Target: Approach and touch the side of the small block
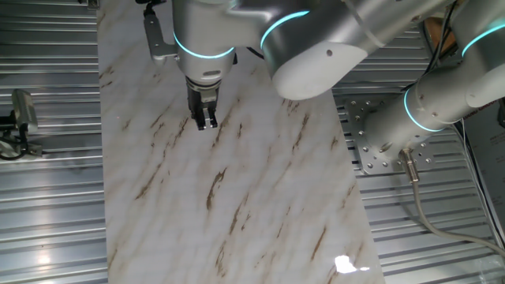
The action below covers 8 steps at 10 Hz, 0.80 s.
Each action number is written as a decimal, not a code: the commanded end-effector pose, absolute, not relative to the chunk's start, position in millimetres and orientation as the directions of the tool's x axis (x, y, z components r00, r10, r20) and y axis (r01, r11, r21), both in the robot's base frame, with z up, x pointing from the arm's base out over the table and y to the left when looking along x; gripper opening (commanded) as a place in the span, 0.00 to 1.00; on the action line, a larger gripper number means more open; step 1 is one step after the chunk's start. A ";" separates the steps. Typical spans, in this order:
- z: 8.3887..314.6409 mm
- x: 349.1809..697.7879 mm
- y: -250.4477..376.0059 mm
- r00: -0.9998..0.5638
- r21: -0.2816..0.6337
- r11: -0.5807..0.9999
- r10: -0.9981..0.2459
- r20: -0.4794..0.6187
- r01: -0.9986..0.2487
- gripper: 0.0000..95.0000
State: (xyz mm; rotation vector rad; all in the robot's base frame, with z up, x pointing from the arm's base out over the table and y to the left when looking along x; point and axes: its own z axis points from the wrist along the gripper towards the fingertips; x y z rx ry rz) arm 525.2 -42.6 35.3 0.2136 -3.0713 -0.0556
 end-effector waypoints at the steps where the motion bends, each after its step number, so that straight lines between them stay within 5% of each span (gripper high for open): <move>1: 32.7 527.8 -43.3 -0.987 0.041 0.988 -0.151 0.058 -0.149 0.00; 8: 33.3 535.3 -44.5 -0.986 0.063 0.988 -0.149 0.079 -0.144 0.00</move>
